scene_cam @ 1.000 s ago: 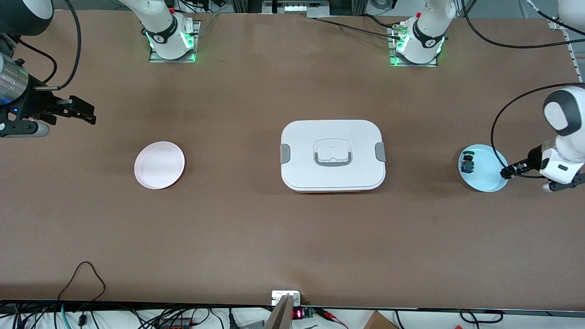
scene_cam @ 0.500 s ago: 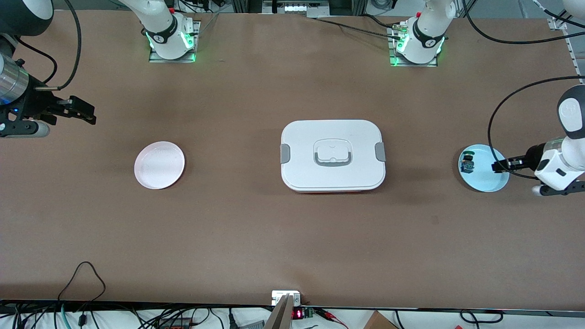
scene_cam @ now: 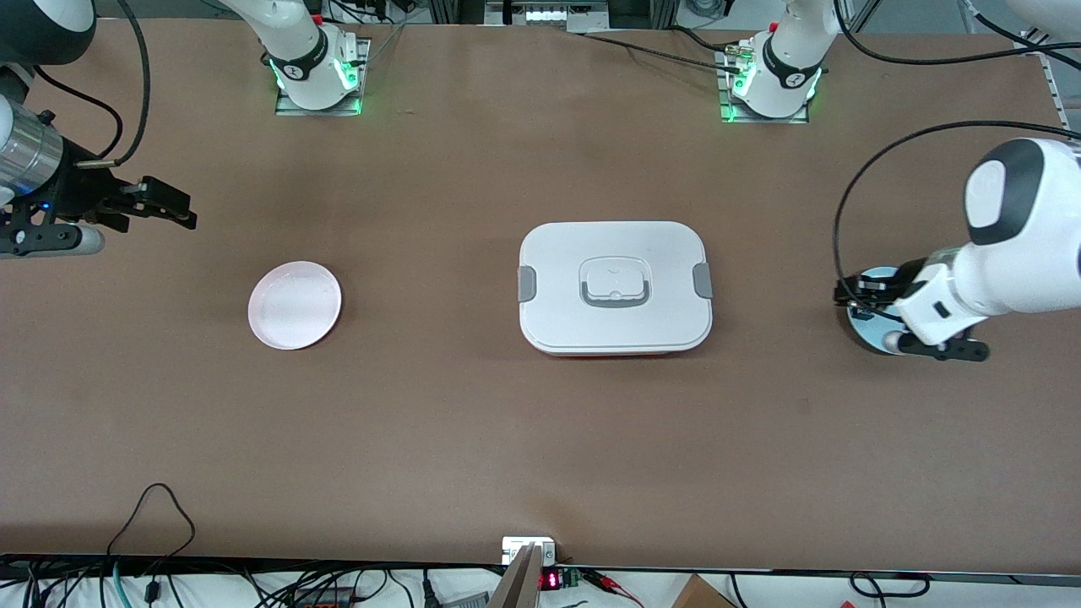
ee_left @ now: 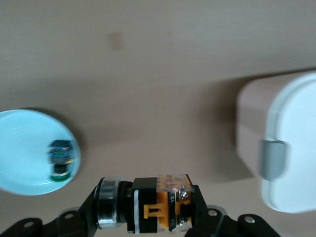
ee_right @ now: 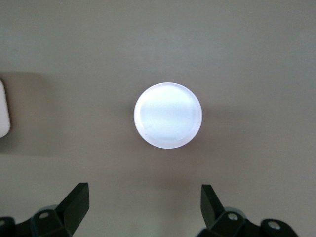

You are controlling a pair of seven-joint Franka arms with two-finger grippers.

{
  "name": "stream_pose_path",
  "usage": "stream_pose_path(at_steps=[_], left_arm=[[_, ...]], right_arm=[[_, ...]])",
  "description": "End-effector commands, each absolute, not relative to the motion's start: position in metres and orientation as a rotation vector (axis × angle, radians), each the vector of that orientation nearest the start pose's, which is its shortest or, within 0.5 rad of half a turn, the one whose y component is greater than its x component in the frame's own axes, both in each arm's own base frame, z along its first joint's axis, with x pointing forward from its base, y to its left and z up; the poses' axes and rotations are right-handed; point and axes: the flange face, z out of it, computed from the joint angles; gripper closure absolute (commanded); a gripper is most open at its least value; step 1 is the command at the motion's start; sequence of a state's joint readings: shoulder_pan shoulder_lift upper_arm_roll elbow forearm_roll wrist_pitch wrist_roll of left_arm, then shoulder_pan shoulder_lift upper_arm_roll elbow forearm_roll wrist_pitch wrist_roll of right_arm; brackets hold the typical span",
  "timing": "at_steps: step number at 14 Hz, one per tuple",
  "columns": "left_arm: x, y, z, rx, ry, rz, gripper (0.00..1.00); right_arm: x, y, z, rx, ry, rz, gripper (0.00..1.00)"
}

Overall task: Transfer orange switch to right arm and place
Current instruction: 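Carry the switch over the box while the right gripper reaches toward it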

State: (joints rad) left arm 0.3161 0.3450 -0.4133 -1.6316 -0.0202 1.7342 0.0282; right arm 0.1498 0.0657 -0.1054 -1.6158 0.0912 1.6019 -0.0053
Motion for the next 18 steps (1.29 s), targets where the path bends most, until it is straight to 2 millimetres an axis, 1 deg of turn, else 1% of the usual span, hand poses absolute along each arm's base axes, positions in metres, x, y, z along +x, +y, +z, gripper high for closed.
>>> stream_pose_path(at_steps=[1,2,3,4,5,7,8,10,12,13,14,15,16,17,18], left_arm=[[0.623,-0.071,0.445,-3.319,0.389,0.328,0.98],[0.621,-0.083,0.449,-3.322,0.522,0.312,0.98],[0.621,-0.091,0.452,-3.313,0.652,0.287,0.97],[0.621,-0.095,0.454,-3.310,0.740,0.269,0.97],[0.620,-0.102,0.453,-3.343,0.871,0.256,0.97],[0.617,-0.111,0.451,-3.390,1.184,0.202,0.98],[0.616,-0.117,0.452,-3.404,1.337,0.150,0.98],[0.616,-0.128,0.457,-3.482,1.505,0.034,1.00],[0.615,-0.142,0.459,-3.421,1.814,-0.124,1.00],[0.615,-0.152,0.451,-3.361,1.996,-0.195,1.00],[0.612,-0.166,0.446,-3.303,2.141,-0.241,1.00],[0.613,-0.173,0.445,-3.241,2.255,-0.356,1.00],[0.615,-0.180,0.444,-3.141,2.373,-0.493,1.00],[0.614,-0.194,0.438,-3.043,2.508,-0.611,1.00],[0.610,-0.207,0.432,-3.002,2.596,-0.693,1.00]], right_arm=[[0.569,0.060,0.569,-2.962,-0.098,0.146,0.00],[0.570,0.066,0.563,-2.944,-0.105,0.162,0.00],[0.570,0.077,0.559,-2.919,-0.124,0.186,0.00],[0.569,0.083,0.558,-2.874,-0.121,0.204,0.00],[0.570,0.090,0.555,-2.822,-0.115,0.219,0.00],[0.574,0.108,0.550,-2.684,-0.091,0.234,0.00],[0.577,0.116,0.545,-2.620,-0.079,0.248,0.00],[0.583,0.129,0.535,-2.512,-0.055,0.274,0.00],[0.585,0.143,0.532,-2.410,-0.041,0.297,0.00],[0.586,0.150,0.531,-2.365,-0.033,0.303,0.00],[0.589,0.156,0.526,-2.318,-0.023,0.321,0.00],[0.589,0.162,0.523,-2.263,-0.007,0.332,0.00],[0.589,0.169,0.517,-2.209,0.012,0.351,0.00],[0.591,0.172,0.512,-2.146,0.037,0.365,0.00],[0.592,0.176,0.503,-2.083,0.067,0.391,0.00]])
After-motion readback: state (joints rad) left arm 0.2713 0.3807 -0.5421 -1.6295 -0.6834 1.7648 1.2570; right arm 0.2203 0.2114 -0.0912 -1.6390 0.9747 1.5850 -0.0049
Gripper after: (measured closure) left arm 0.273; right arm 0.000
